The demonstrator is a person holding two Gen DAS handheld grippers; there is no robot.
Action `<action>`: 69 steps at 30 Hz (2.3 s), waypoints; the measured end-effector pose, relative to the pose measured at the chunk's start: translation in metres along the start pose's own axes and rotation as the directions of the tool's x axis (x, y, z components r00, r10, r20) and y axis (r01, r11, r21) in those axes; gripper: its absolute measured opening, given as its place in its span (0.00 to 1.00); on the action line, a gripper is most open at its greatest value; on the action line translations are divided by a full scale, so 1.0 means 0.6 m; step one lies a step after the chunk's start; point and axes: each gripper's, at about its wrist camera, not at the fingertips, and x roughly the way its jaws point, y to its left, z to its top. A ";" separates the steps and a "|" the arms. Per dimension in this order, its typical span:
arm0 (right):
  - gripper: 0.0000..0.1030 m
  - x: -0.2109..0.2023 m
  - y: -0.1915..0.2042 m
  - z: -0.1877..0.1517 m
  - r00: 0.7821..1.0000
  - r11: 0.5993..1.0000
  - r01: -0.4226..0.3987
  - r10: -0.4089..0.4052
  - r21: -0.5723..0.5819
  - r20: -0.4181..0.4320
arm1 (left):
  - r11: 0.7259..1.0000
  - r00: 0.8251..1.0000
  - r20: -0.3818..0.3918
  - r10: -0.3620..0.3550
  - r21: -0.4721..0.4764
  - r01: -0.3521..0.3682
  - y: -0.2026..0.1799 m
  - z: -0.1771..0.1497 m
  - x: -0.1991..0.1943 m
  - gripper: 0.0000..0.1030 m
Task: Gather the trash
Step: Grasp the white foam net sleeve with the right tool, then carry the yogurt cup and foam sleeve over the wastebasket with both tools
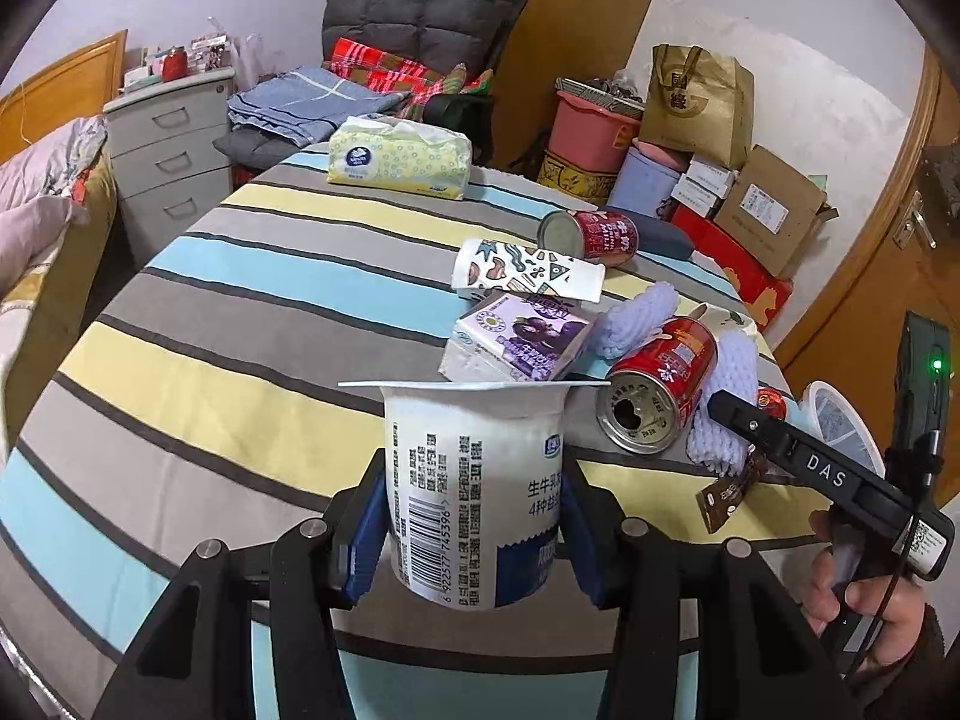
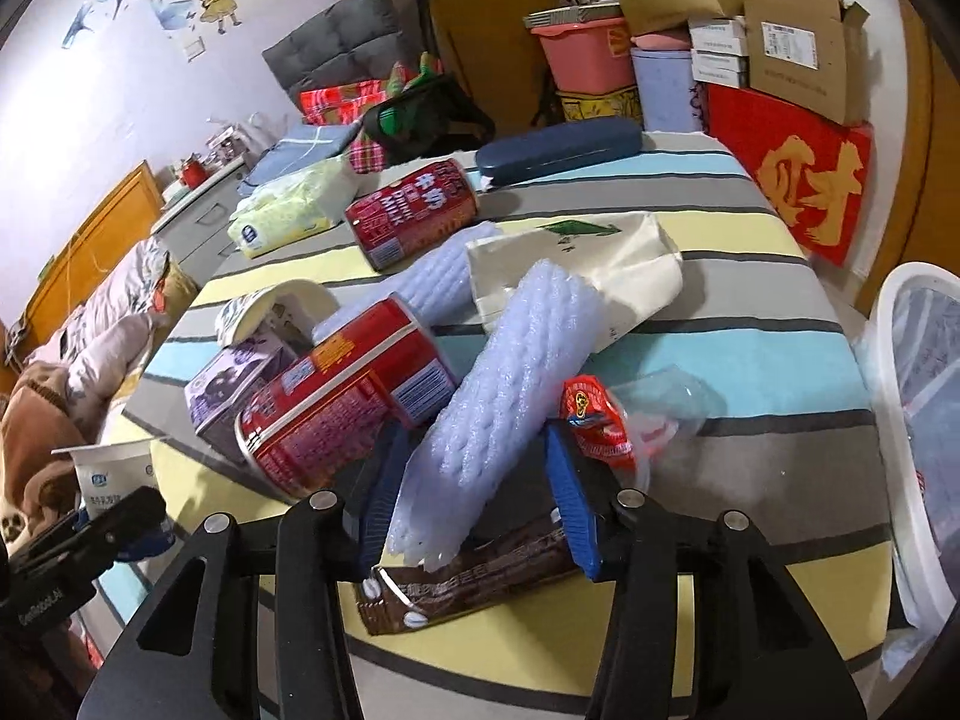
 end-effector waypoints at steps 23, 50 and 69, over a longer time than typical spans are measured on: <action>0.19 -0.016 -0.007 0.000 0.999 1.000 0.016 -0.015 -0.004 0.036 | 1.000 1.000 0.005 0.008 0.001 -0.008 -0.009 -0.001 -0.007 0.48; 0.19 -0.142 -0.056 -0.006 0.976 0.998 0.056 -0.060 0.025 0.210 | 0.972 0.987 0.077 -0.139 0.201 0.121 -0.195 0.006 -0.081 0.48; 0.19 -0.213 -0.195 -0.019 0.946 0.971 0.184 -0.217 0.153 0.240 | 0.884 0.955 -0.014 -0.295 0.375 0.279 -0.422 -0.002 -0.036 0.48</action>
